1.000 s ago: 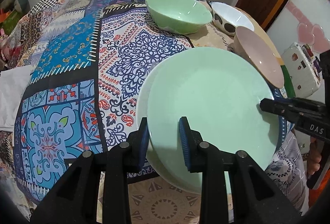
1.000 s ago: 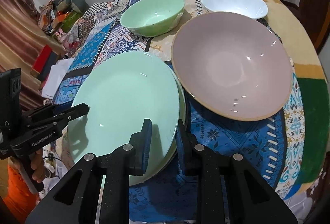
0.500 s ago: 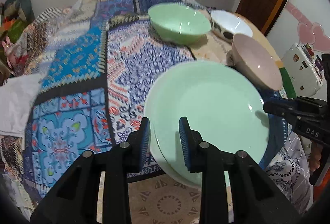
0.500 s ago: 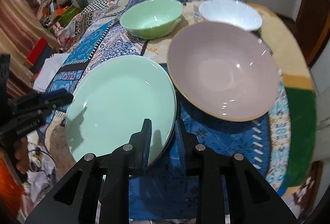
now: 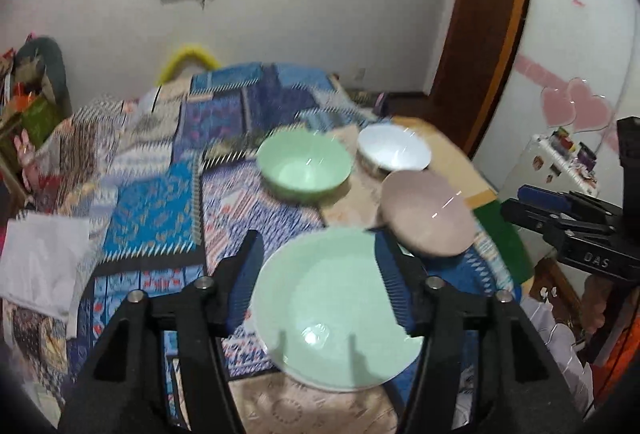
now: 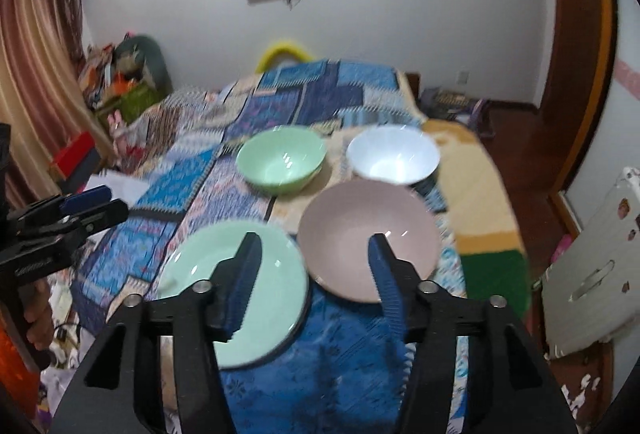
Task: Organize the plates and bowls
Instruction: 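Grasp the pink bowl at opposite rims with both grippers and lift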
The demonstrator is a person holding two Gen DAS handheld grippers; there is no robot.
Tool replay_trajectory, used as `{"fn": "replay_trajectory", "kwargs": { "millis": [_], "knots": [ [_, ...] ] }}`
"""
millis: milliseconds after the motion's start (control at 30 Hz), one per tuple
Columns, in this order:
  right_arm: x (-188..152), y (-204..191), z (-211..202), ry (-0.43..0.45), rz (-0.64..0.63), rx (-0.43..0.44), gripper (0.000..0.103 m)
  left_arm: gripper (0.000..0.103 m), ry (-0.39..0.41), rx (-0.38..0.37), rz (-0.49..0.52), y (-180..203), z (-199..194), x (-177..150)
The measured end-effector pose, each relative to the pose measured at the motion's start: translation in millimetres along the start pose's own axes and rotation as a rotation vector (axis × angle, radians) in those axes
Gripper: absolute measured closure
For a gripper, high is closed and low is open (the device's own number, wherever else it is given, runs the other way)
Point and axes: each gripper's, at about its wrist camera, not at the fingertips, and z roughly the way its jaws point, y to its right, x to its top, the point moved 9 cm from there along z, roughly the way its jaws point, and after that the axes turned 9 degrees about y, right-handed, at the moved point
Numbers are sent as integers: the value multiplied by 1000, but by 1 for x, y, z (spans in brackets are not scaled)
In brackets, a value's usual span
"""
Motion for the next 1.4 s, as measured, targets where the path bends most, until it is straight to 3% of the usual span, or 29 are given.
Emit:
{"fn": "replay_trajectory", "kwargs": {
  "millis": [67, 300, 733, 1000, 1100, 1267, 1400],
  "knots": [
    [3, 6, 0, 12, 11, -7, 40, 41, 20, -14, 14, 11, -1, 9],
    [2, 33, 2, 5, 29, -35, 40, 34, -7, -56, 39, 43, 29, 15],
    [-26, 95, 51, -91, 104, -99, 40, 30, -220, -64, -2, 64, 149, -17],
    [-55, 114, 91, -177, 184, -73, 40, 30, -296, -62, 9, 67, 196, -39],
    [-65, 113, 101, -203, 210, -48, 44, 31, -310, -66, 12, 67, 206, -43],
    [-74, 111, 111, -229, 259, -11, 65, 48, -323, -80, 30, 73, 215, -48],
    [-78, 111, 112, -236, 289, 7, 73, 63, -348, -103, 23, 78, 221, -52]
  ]
}}
